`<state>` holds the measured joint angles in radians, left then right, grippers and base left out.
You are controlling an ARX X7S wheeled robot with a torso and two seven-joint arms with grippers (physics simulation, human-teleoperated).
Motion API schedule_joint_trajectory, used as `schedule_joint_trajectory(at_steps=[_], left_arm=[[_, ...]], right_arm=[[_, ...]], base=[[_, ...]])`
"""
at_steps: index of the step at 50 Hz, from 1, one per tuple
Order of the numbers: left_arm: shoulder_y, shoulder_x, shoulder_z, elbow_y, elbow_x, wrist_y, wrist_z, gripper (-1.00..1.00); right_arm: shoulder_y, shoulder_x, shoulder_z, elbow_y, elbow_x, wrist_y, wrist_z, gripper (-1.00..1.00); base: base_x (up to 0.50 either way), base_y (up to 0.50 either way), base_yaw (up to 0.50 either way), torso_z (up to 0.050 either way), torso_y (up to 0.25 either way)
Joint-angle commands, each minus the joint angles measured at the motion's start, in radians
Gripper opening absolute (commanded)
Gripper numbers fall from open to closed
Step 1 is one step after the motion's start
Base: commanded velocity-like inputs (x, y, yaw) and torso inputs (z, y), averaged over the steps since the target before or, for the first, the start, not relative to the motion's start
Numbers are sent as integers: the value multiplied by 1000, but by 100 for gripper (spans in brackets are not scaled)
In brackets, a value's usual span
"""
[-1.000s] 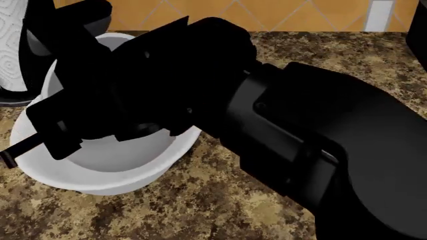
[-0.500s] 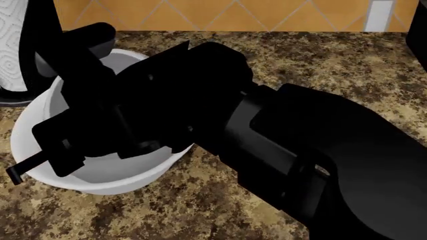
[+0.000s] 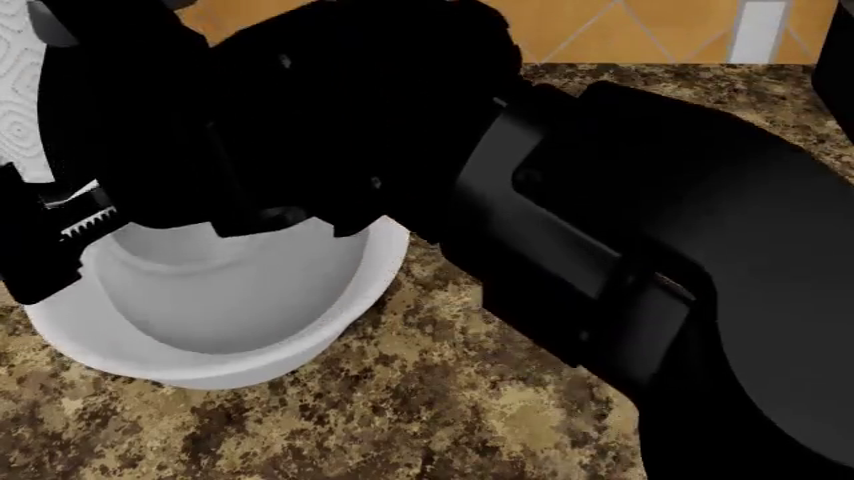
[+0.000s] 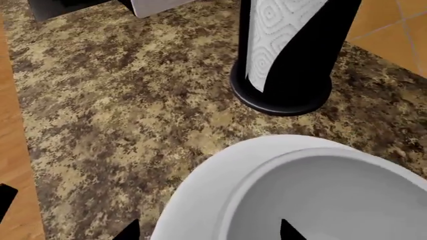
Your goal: Stack the bowls from largest to smallest.
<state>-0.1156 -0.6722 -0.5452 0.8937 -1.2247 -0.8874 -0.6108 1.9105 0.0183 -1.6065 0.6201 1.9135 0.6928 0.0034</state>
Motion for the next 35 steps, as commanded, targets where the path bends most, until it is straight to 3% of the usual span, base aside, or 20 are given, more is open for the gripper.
schedule_joint_trajectory(at_steps=[1,9,12,18,19,23,28,29,35], left_arm=[[2,14,-15,8,15,4,21,100],[3,18,-2,4,32,9,29,100],[7,17,-7,1,35,13,32,100],[16,15,-15,-3,46,20,39,100],[18,17,-13,-6,56,23,44,100],[20,20,4,-4,84,28,54,100],[22,24,12,-17,104,32,55,100],[28,28,14,-20,122,39,63,100],[36,31,19,-6,138,49,69,100]], right_arm=[[99,-18,20,3,38,-37,-25,100],[165,-9,30,-6,14,-91,-9,100],[168,78,64,-160,12,-145,97,100],[102,402,163,-712,-59,-366,497,100],[58,483,173,-827,-93,-426,614,100],[-124,712,194,-1158,-257,-608,822,100],[-247,912,169,-1396,-513,-652,1066,100],[-313,989,171,-1460,-547,-723,1092,100],[-577,1165,86,-1463,-796,-882,1158,100]], base=[[0,0,0,0,0],[0,0,0,0,0],[0,0,0,0,0],[0,0,0,0,0],[0,0,0,0,0],[0,0,-1,0,0],[0,0,0,0,0],[0,0,0,0,0],[0,0,0,0,0]])
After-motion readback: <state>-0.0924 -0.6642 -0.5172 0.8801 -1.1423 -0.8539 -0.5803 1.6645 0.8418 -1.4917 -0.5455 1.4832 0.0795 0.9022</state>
